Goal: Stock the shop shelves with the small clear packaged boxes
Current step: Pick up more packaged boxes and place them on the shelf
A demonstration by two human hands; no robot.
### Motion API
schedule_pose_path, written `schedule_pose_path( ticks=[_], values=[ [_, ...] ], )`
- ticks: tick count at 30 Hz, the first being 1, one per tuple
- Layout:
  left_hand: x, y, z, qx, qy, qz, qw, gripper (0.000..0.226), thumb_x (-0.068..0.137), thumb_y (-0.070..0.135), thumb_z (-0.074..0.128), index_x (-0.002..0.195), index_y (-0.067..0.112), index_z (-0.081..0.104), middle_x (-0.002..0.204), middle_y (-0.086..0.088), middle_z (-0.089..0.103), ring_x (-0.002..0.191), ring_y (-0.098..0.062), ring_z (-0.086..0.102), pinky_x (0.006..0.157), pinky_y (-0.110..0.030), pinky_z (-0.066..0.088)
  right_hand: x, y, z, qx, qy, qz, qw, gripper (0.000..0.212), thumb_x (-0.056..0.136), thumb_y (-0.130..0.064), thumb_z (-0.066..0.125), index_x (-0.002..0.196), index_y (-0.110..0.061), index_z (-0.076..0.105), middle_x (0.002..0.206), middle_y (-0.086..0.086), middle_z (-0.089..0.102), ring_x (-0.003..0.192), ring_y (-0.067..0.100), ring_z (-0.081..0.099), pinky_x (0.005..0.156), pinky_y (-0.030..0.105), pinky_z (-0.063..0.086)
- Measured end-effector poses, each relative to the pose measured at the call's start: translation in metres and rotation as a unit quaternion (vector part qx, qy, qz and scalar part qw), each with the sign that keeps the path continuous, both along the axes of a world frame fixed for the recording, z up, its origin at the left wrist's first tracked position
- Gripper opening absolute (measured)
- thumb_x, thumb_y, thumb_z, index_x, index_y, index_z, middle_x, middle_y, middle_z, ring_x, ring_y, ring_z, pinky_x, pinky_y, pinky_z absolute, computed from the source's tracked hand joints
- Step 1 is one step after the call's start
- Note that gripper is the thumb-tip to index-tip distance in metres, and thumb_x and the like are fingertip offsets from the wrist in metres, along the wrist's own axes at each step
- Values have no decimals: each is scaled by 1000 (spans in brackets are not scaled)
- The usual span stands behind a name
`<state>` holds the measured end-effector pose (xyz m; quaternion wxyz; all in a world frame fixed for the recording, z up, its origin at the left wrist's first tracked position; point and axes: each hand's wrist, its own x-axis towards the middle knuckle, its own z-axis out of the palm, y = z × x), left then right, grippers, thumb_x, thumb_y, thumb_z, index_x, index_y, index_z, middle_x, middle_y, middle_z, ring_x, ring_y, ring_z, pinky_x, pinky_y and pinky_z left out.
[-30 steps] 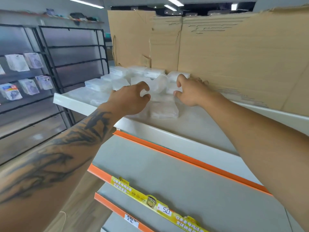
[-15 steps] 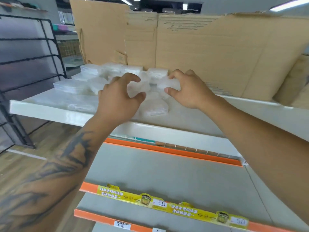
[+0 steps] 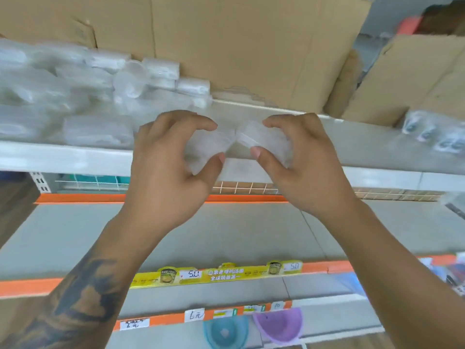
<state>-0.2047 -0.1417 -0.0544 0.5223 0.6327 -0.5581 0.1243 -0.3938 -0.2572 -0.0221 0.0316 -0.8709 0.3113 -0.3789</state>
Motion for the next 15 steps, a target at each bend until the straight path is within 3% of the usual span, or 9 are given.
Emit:
schedule_pose_path(
  ticks=[5,10,15],
  values=[
    [-64,8,-18,-1,-3,-11,1000,36,83,31,75,117,21,69,126,0,64,126,-17,54,108,-24,33,-66,16,-25,9,-68,-26,997,46,87,-43,72,127,-23,64,120,2,54,108,17,59,98,31,47],
    [-147,20,-48,20,12,-32,999,35,83,30,76,115,21,71,127,-1,64,122,-28,57,106,-45,42,-155,31,-61,32,-114,-51,992,43,85,-39,77,124,-23,65,119,1,55,107,13,58,94,23,46],
    [-241,22,-76,56,18,-52,997,34,82,32,76,115,27,70,131,5,62,125,-23,55,109,-37,38,-258,46,-90,87,-132,-76,984,43,83,-40,76,123,-28,66,117,-5,52,109,12,57,97,16,42]
  ],
)
